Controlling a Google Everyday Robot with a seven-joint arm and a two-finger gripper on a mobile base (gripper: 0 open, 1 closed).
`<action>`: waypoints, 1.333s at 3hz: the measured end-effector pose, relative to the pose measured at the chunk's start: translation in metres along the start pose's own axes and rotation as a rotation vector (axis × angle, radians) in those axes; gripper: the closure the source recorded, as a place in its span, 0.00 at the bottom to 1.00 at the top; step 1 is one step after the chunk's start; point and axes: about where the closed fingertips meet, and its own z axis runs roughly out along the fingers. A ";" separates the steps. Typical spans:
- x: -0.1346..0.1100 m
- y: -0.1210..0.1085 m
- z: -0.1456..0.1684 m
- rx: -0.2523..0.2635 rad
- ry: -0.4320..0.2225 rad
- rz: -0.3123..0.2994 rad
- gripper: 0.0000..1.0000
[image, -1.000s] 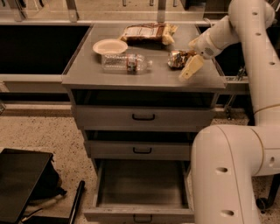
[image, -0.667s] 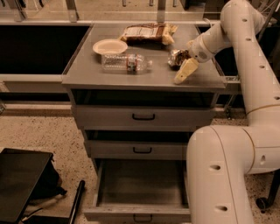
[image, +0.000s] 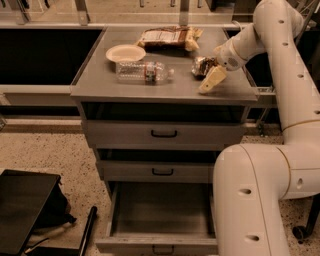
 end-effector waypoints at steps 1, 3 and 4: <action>0.000 0.000 0.000 0.000 0.000 0.000 0.42; -0.005 0.001 -0.006 0.000 0.000 0.000 0.89; -0.010 0.003 -0.013 0.001 0.000 0.000 1.00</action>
Offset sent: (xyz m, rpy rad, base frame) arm 0.0000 0.0000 0.0000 0.0000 0.0000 0.0000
